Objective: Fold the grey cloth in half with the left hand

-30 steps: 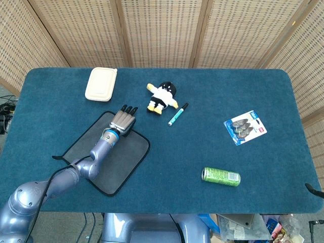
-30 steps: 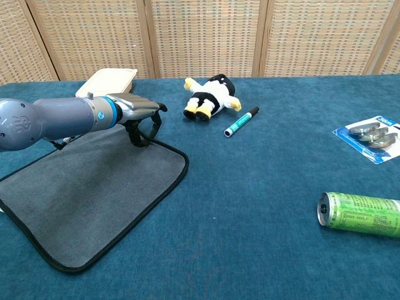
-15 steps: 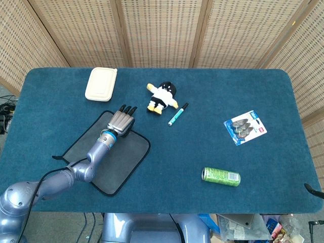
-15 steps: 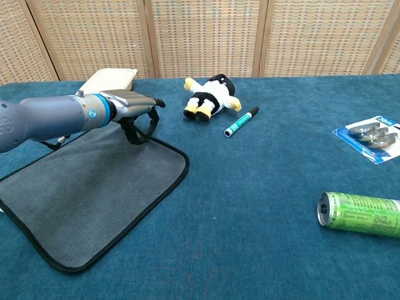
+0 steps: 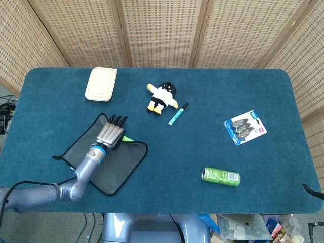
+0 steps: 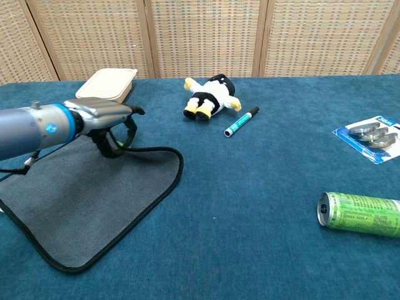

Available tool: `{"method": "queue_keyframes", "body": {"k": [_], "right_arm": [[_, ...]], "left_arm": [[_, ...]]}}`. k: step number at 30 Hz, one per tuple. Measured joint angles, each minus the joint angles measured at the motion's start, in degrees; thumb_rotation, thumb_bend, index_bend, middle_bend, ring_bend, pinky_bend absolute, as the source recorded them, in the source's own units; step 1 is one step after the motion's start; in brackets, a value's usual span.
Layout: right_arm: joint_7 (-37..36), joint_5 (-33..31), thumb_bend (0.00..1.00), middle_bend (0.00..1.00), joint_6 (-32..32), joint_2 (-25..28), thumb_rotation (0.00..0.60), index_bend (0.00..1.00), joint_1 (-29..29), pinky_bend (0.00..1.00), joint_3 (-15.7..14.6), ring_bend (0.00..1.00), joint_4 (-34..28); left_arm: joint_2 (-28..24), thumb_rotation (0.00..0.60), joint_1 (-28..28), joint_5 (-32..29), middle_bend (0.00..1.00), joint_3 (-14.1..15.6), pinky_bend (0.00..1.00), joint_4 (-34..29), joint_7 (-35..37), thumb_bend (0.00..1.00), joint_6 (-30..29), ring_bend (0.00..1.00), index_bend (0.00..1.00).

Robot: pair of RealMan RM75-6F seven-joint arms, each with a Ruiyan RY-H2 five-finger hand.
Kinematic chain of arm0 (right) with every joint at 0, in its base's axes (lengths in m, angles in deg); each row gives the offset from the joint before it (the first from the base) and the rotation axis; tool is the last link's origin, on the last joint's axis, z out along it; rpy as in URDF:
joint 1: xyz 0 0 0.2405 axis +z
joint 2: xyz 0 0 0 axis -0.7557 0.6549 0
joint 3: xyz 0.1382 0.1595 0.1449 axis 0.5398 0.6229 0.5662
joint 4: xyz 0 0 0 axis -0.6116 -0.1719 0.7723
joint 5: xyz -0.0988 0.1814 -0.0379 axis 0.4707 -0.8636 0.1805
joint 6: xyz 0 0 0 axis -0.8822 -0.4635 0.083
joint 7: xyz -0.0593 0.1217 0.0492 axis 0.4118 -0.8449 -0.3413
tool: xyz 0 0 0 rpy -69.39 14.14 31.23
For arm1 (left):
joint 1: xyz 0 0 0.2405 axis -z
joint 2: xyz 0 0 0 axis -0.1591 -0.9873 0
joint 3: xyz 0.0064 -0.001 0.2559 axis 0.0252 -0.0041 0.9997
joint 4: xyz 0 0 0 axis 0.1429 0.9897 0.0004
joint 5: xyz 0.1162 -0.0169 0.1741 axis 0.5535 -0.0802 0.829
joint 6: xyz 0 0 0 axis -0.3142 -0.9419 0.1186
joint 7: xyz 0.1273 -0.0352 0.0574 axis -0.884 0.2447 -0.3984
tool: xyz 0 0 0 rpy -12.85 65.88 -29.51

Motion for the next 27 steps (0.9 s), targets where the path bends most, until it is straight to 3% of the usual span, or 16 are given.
{"method": "queue_keyframes", "body": {"k": [8, 27], "right_arm": [[-1.1, 1.1, 0.0, 0.0, 0.9, 0.5, 0.6, 0.0, -0.5, 0.0, -0.2, 0.0, -0.5], [-3.7, 3.0, 0.0, 0.0, 2.5, 1.7, 0.6, 0.0, -1.5, 0.0, -0.6, 0.0, -0.9]], "left_arm": [[-4.5, 0.6, -3.8, -0.2, 0.0, 3.5, 0.0, -9.8, -3.6, 0.56, -7.6, 0.0, 0.62], [-9.7, 0.6, -12.0, 8.9, 0.0, 11.1, 0.0, -18.0, -3.9, 0.56, -14.0, 0.0, 0.62]]}}
